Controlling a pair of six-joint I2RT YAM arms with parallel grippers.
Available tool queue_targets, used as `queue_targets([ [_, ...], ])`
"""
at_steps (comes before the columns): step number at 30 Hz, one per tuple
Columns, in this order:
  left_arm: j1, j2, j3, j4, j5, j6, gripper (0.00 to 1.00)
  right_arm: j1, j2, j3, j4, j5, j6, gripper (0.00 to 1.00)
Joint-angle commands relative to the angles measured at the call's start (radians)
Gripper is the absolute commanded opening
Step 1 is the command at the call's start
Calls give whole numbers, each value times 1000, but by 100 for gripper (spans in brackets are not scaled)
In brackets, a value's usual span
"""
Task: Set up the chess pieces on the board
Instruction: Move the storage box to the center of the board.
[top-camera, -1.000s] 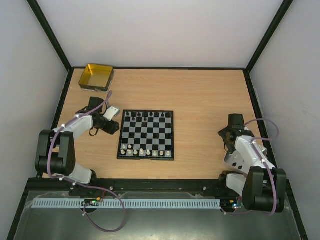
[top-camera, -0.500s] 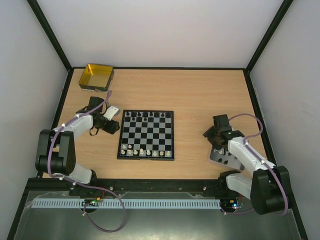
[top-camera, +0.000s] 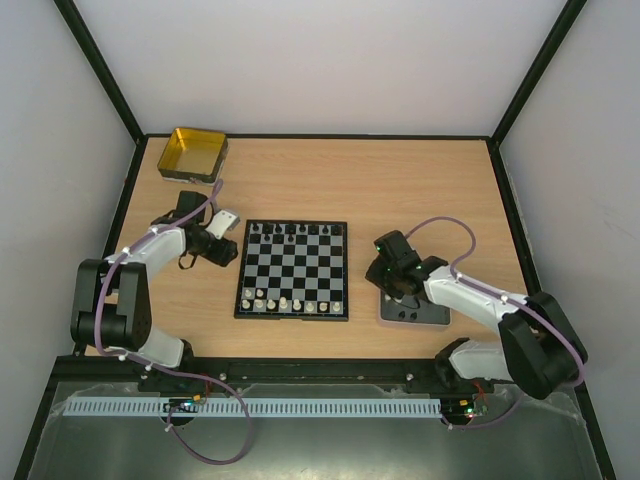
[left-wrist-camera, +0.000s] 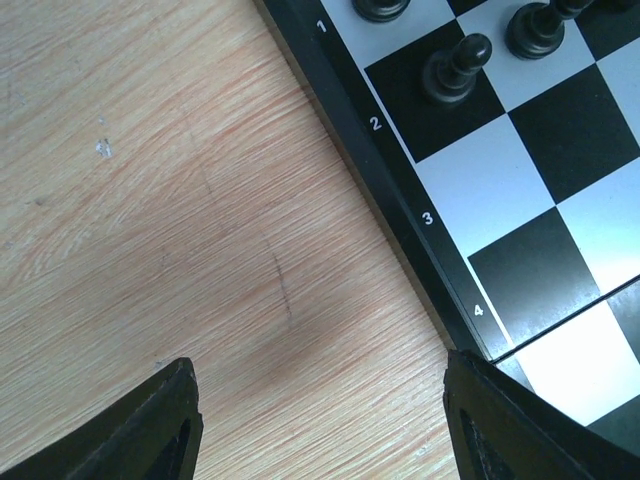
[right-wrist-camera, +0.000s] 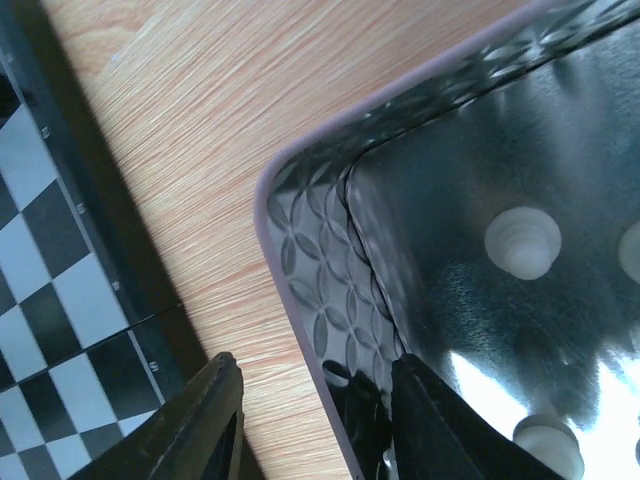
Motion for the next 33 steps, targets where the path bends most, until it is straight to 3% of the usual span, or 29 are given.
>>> queue_targets([
  [1,5,-30,33,-41,-10,-5,67,43,49,62,66,1,32,38],
  [4,5,-32,38,-51,-14,-7,67,51,79,78,95,-22,36,31],
  [14,5,-44,36,-58,-7,-19,67,81,66,87,44,32,-8,32],
  [22,3,-48,43,-67,0,-24,67,93,76,33,68,-42,-35,2],
  [33,-12,-55,46,-87,-16,-29,68,120,62,-24,108,-67,-30,2],
])
